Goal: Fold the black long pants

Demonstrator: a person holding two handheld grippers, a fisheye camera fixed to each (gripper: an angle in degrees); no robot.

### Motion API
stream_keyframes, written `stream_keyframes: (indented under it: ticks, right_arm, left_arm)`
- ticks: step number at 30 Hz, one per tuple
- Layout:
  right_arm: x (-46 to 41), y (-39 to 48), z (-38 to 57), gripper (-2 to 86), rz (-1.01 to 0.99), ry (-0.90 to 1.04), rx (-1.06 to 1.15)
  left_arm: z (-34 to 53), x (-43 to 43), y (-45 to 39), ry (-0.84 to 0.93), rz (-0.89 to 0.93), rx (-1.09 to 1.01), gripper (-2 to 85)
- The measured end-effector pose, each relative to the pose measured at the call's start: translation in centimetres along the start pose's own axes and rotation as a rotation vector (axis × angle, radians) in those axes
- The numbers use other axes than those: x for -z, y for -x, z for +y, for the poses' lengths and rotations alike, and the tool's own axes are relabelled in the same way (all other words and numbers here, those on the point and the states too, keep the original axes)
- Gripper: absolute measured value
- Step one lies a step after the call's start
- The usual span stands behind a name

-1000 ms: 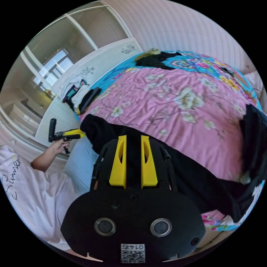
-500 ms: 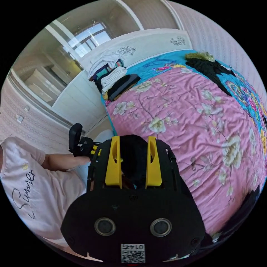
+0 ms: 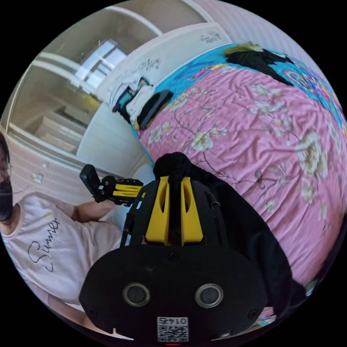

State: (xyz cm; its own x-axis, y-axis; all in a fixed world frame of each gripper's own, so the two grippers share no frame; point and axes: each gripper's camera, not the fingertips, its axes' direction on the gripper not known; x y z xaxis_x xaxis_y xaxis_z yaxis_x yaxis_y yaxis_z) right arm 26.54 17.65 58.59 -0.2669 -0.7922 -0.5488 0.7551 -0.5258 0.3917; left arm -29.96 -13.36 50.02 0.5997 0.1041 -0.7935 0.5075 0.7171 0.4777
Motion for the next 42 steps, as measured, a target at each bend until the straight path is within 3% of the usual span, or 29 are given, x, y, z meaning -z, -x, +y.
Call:
stream_keyframes:
  ticks: [6, 9, 14, 18, 21, 23, 27, 37, 42]
  right_arm:
    - [6.1, -6.1, 8.5, 4.7, -0.214, -0.244, -0.19]
    - [7.9, -7.6, 11.9, 4.7, -0.319, -0.344, -0.236]
    - [8.7, -9.3, 15.8, 4.8, -0.345, -0.399, -0.296]
    - [8.5, -10.3, 17.5, 5.1, -0.44, -0.422, -0.299]
    - [9.4, -10.6, 18.3, 5.7, -0.403, -0.428, -0.288]
    - [11.1, -11.7, 19.6, 5.9, -0.306, -0.468, -0.331]
    - [14.8, -16.1, 24.3, 6.6, -0.118, -0.471, -0.501]
    - [19.8, -20.7, 36.2, 3.8, -0.226, -0.658, -0.576]
    - [18.1, -21.8, 37.4, 12.0, -0.201, -0.475, -0.617]
  left_arm:
    - [1.3, 3.2, -2.3, -0.07, 0.051, -0.059, 0.0]
    - [1.8, 5.1, -3.6, -0.127, 0.067, -0.088, 4.8]
    - [2.0, 6.2, -4.9, -0.184, 0.125, -0.126, 13.2]
    - [0.5, 3.9, -8.5, -0.188, 0.097, -0.22, 12.5]
    - [-0.7, -0.6, -10.8, -0.014, 0.001, -0.302, 0.6]
    - [-1.1, -1.9, -11.5, 0.083, 0.046, -0.308, -0.3]
    - [-0.6, 1.5, -12.6, -0.048, 0.199, -0.306, -0.9]
    - [0.1, 4.2, -16.1, -0.095, 0.2, -0.382, -1.0]
    - [-0.3, 4.4, -17.1, -0.103, 0.179, -0.386, -1.0]
